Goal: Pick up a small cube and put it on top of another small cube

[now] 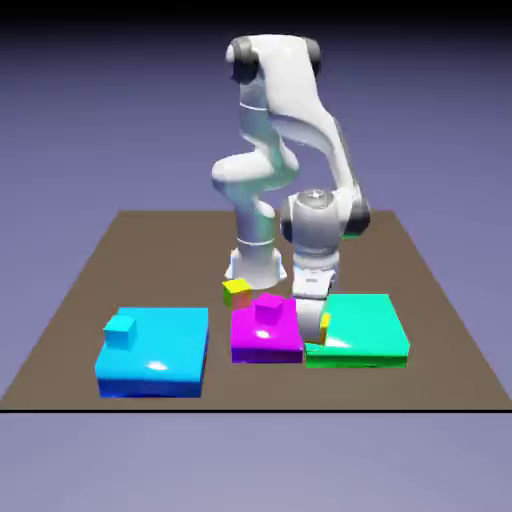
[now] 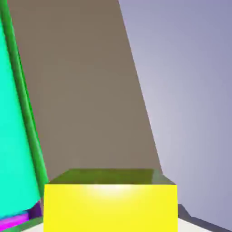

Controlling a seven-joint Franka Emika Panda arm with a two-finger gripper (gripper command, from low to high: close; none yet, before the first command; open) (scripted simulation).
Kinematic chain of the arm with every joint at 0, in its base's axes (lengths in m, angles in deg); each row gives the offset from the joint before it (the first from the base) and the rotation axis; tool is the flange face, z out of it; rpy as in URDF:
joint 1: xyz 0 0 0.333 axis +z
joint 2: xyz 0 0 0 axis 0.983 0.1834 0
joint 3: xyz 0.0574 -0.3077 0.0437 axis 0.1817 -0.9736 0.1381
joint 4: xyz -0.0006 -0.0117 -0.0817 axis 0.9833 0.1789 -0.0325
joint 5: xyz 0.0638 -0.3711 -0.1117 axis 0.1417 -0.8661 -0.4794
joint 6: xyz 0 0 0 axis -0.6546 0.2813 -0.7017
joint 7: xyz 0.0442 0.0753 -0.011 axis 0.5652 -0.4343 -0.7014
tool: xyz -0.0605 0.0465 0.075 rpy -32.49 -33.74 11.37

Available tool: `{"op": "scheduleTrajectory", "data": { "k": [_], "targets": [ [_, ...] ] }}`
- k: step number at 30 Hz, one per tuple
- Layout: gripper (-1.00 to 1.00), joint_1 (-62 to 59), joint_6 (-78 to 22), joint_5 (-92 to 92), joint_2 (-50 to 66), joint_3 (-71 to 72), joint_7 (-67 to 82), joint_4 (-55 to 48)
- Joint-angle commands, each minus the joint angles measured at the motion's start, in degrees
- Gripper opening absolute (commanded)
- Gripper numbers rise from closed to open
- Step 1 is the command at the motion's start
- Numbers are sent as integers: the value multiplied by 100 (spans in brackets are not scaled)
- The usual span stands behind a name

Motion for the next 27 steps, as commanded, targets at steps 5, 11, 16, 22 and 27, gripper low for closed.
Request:
{"op": "scheduleTrajectory", "data": {
  "k": [5,11,16,22,27],
  "targets": [
    [-100,21,-431,-566,-1038,-362,1160,676],
    [-100,21,-955,-1242,-2284,-795,2554,1486],
    [-100,21,-1348,-1748,-3216,-1119,3597,2092],
    [-100,270,-103,-1464,-2243,-1390,3874,2395],
    [100,283,-42,-1450,-2195,-1403,3888,2409]
  ]
}}
